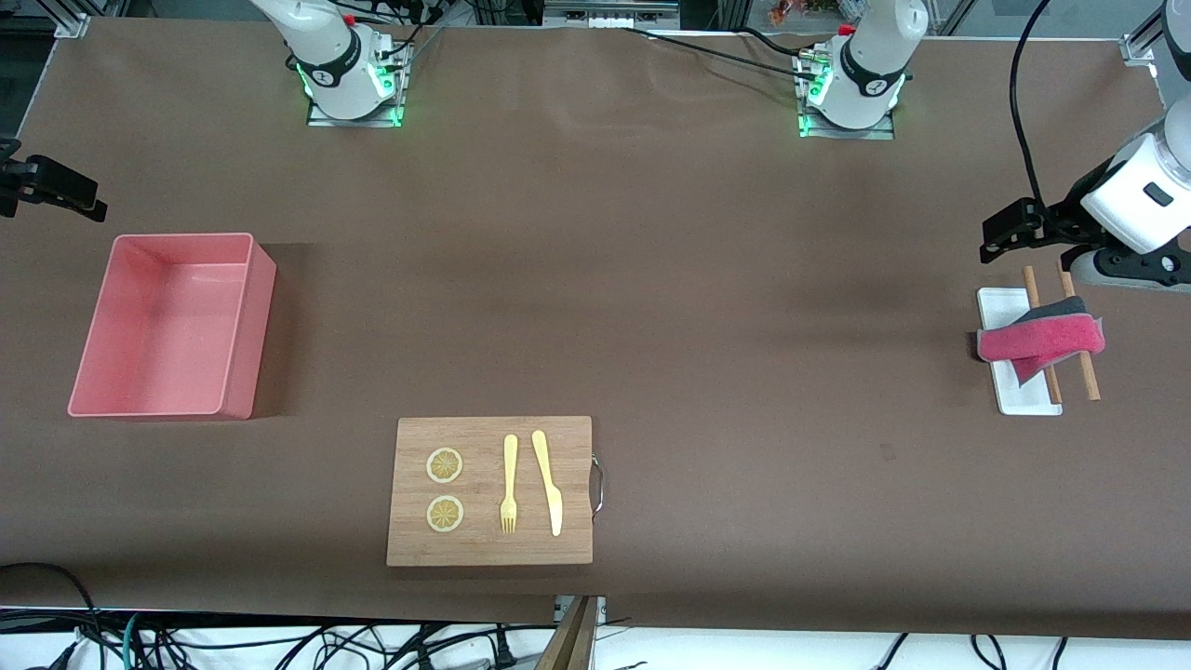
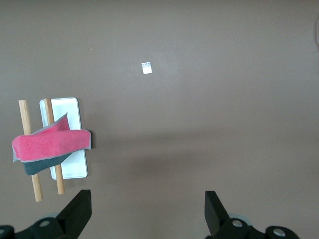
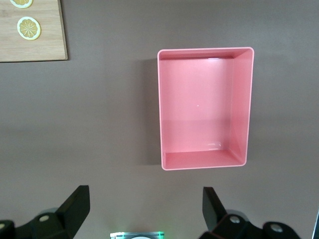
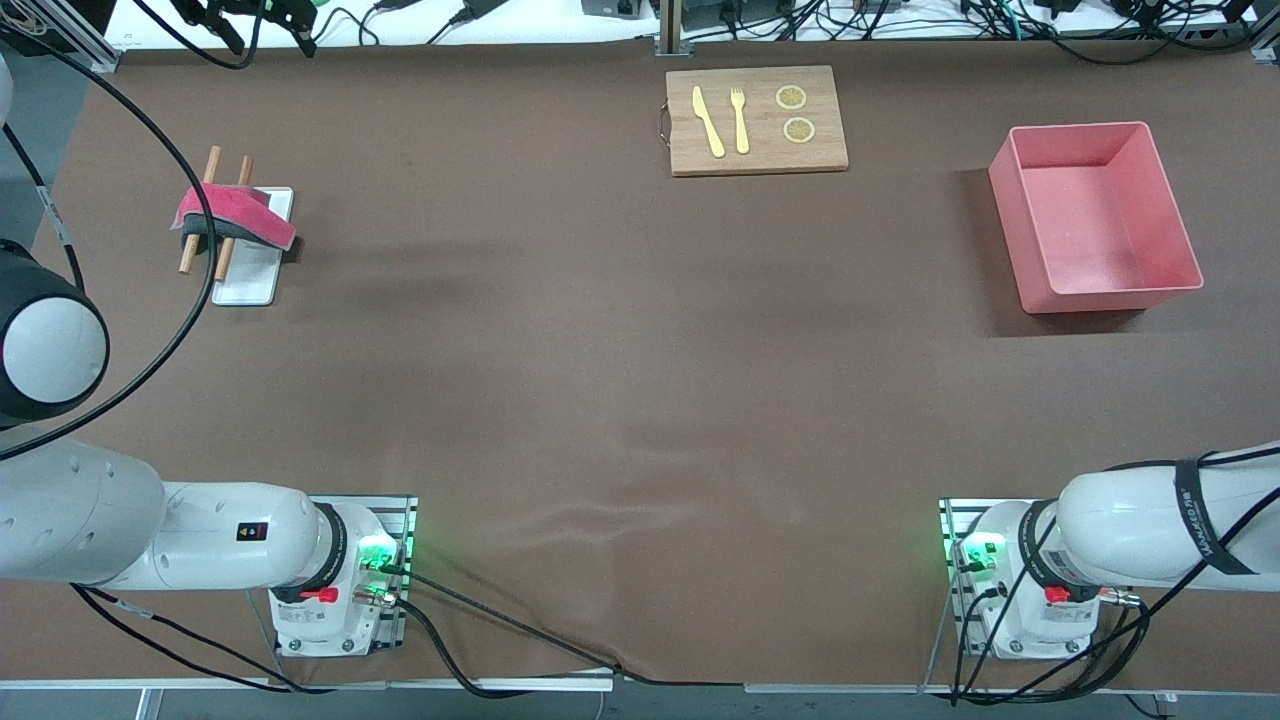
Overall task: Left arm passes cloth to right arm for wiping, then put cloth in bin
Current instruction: 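Move the left gripper over the pink cloth on the white tray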
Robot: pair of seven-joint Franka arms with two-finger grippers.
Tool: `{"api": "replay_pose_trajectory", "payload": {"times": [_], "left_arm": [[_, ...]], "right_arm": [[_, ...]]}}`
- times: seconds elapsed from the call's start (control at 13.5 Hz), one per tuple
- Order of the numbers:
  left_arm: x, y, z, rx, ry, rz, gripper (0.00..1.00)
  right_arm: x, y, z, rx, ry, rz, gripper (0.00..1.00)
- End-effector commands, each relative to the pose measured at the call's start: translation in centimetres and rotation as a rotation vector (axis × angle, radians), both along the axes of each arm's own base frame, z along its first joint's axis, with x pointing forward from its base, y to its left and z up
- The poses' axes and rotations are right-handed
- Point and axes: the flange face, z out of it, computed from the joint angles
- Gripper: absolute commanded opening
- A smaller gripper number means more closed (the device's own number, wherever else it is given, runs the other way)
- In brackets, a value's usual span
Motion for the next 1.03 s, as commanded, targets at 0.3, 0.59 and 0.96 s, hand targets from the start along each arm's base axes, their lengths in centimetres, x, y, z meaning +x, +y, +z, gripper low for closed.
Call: {"api": "replay_pose_trajectory", "payload": {"times": [0.3, 0.59, 0.96], "left_arm": [[-0.8, -0.6, 0.1, 0.025, 0.019, -0.018, 1.00], [-1.1, -0.9, -0.4, 0.026, 0.060, -0.026, 1.00], [-1.3, -0.3, -1.5, 0.014, 0.123, -0.017, 1.00]], "right_arm": [[0.2, 0.2, 0.5, -0.006, -0.008, 0.003, 1.00], [0.2, 0.2, 0.5, -0.005, -0.008, 0.005, 1.00], [0.3, 0.2, 0.4, -0.005, -0.006, 0.005, 1.00]]}}
